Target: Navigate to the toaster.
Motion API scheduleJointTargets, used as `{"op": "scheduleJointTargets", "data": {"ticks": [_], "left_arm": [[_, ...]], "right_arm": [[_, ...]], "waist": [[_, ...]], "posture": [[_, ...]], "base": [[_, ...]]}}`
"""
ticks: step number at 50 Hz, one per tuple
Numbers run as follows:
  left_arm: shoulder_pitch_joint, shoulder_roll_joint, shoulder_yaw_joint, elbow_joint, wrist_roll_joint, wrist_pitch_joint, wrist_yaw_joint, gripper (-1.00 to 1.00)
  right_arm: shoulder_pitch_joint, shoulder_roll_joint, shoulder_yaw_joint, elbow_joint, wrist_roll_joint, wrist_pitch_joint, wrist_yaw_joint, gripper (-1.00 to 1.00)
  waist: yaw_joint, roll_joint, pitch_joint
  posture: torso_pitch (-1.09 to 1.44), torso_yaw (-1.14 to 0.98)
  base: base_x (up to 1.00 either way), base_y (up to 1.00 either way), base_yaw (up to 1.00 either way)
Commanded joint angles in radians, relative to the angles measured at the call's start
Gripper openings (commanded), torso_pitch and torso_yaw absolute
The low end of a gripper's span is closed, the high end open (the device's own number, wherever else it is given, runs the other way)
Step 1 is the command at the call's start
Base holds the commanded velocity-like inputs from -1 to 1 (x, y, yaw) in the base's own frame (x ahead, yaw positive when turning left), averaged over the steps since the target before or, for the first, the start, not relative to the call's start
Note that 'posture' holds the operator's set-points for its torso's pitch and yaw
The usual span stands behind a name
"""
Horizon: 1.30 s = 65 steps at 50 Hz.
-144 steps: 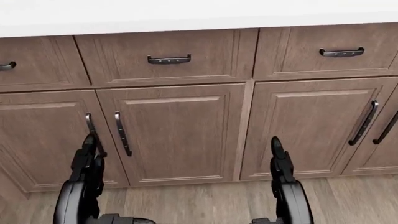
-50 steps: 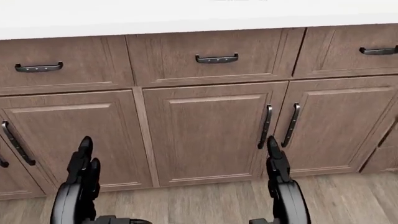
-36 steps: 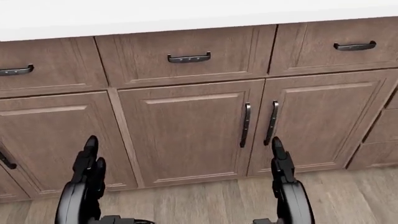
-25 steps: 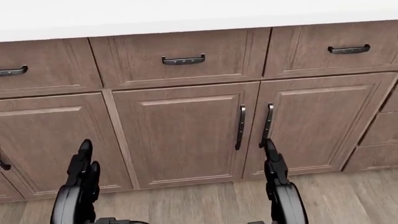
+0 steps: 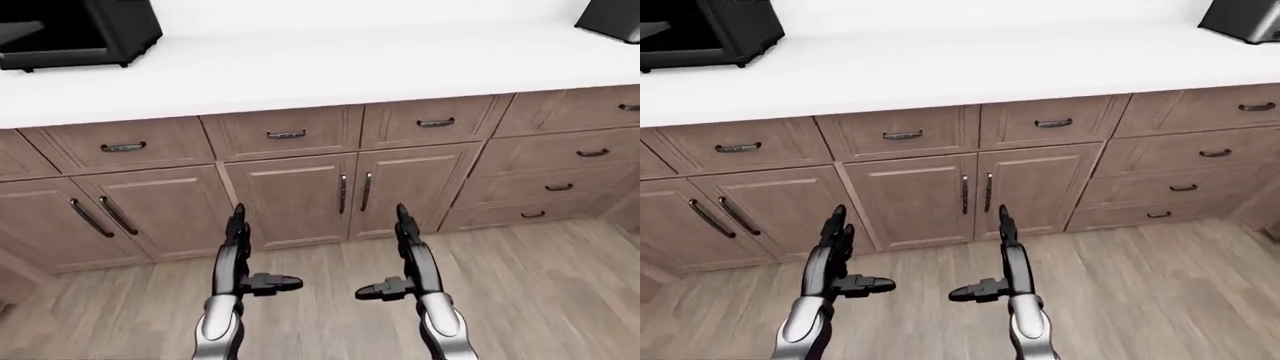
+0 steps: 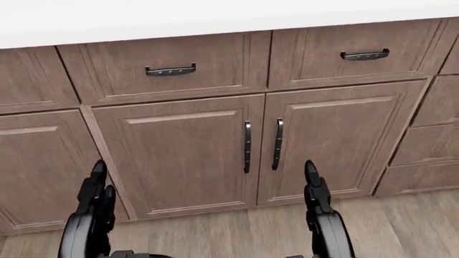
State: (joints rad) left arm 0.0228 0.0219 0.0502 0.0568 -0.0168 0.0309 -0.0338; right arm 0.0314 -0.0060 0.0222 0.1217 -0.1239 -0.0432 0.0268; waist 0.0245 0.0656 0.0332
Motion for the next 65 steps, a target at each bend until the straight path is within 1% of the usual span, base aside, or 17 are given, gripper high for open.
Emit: {"op": "scheduleJointTargets", "data": {"ticks": [1,6,10,24,25,28,32,37,39,48,51,52,55,60,62,64,65], "left_arm": [[-0.025,-0.003,-0.012,-0.052,-0.002,-0.033,-0.004,1.0],[-0.025,-0.003,-0.012,-0.052,-0.002,-0.033,-0.004,1.0],[-0.025,-0.003,-0.012,-0.052,-0.002,-0.033,-0.004,1.0],[-0.025,-0.003,-0.012,-0.052,-0.002,-0.033,-0.004,1.0],[-0.025,-0.003,-0.012,-0.052,-0.002,-0.033,-0.004,1.0],[-0.025,-0.003,-0.012,-0.052,-0.002,-0.033,-0.004,1.0],[-0.025,-0.003,-0.012,-0.052,-0.002,-0.033,-0.004,1.0],[-0.025,-0.003,-0.012,-0.052,-0.002,-0.033,-0.004,1.0],[-0.025,-0.003,-0.012,-0.052,-0.002,-0.033,-0.004,1.0],[-0.025,-0.003,-0.012,-0.052,-0.002,-0.033,-0.004,1.0],[-0.025,-0.003,-0.012,-0.052,-0.002,-0.033,-0.004,1.0],[-0.025,-0.003,-0.012,-0.052,-0.002,-0.033,-0.004,1.0],[-0.025,-0.003,-0.012,-0.052,-0.002,-0.033,-0.004,1.0],[-0.025,-0.003,-0.012,-0.052,-0.002,-0.033,-0.004,1.0],[-0.025,-0.003,-0.012,-0.052,-0.002,-0.033,-0.004,1.0],[-0.025,-0.003,-0.012,-0.052,-0.002,-0.033,-0.004,1.0],[-0.025,-0.003,-0.012,-0.052,-0.002,-0.033,-0.004,1.0]], "right_arm": [[-0.021,-0.007,-0.015,-0.056,0.001,-0.031,-0.007,1.0],[-0.02,-0.007,-0.015,-0.058,0.001,-0.03,-0.008,1.0],[-0.026,-0.008,-0.019,-0.044,0.006,-0.041,-0.009,1.0],[-0.022,-0.007,-0.019,-0.059,0.01,-0.03,-0.011,1.0],[-0.021,-0.007,-0.017,-0.059,0.008,-0.03,-0.012,1.0],[-0.022,-0.008,-0.017,-0.055,0.007,-0.034,-0.011,1.0],[-0.018,-0.007,-0.015,-0.063,0.005,-0.03,-0.009,1.0],[-0.023,-0.008,-0.016,-0.049,0.004,-0.039,-0.009,1.0],[-0.023,-0.008,-0.016,-0.049,0.003,-0.039,-0.009,1.0],[-0.016,-0.007,-0.015,-0.072,0.004,-0.023,-0.006,1.0],[-0.015,-0.006,-0.015,-0.07,0.005,-0.024,-0.008,1.0],[-0.016,-0.005,-0.016,-0.069,0.005,-0.024,-0.009,1.0],[-0.016,-0.005,-0.016,-0.068,0.007,-0.025,-0.012,1.0],[-0.017,-0.005,-0.017,-0.07,0.01,-0.021,-0.012,1.0],[-0.016,-0.005,-0.017,-0.069,0.009,-0.024,-0.013,1.0],[-0.015,-0.006,-0.015,-0.073,0.008,-0.021,-0.012,1.0],[-0.016,-0.006,-0.016,-0.067,0.008,-0.026,-0.013,1.0]], "waist": [[-0.005,0.002,-0.022],[-0.004,-0.049,-0.016],[-0.006,-0.143,-0.043],[-0.01,0.027,-0.011],[0.001,-0.014,-0.008],[-0.005,0.001,-0.022],[-0.005,-0.035,-0.018],[-0.006,-0.144,-0.043],[-0.015,-0.12,-0.019],[-0.011,-0.028,-0.004],[-0.01,0.029,-0.014],[0.002,-0.013,-0.01],[-0.004,0.002,-0.022],[-0.004,-0.047,-0.016],[-0.004,-0.088,-0.018],[-0.016,-0.173,-0.041],[-0.021,-0.106,-0.023]], "posture": [[0.0,0.0],[0.0,0.0],[0.0,0.0],[0.0,0.0],[0.0,0.0],[0.0,0.0],[0.0,0.0],[0.0,0.0],[0.0,0.0],[0.0,0.0],[0.0,0.0],[0.0,0.0],[0.0,0.0],[0.0,0.0],[0.0,0.0],[0.0,0.0],[0.0,0.0]], "base": [[0.0,-0.28,0.0],[0.0,-0.28,0.0],[0.0,-0.28,0.0],[0.0,-0.28,0.0],[0.0,-0.27,0.0],[0.0,-0.28,0.0],[0.0,-0.28,0.0],[0.0,-0.28,0.0],[0.0,-0.28,0.0],[0.0,-0.28,0.0],[0.0,-0.28,0.0],[0.0,-0.29,0.0],[0.0,-0.28,0.0],[0.0,-0.28,0.0],[0.0,-0.28,0.0],[0.0,-0.29,0.0],[0.0,-0.28,0.0]]}}
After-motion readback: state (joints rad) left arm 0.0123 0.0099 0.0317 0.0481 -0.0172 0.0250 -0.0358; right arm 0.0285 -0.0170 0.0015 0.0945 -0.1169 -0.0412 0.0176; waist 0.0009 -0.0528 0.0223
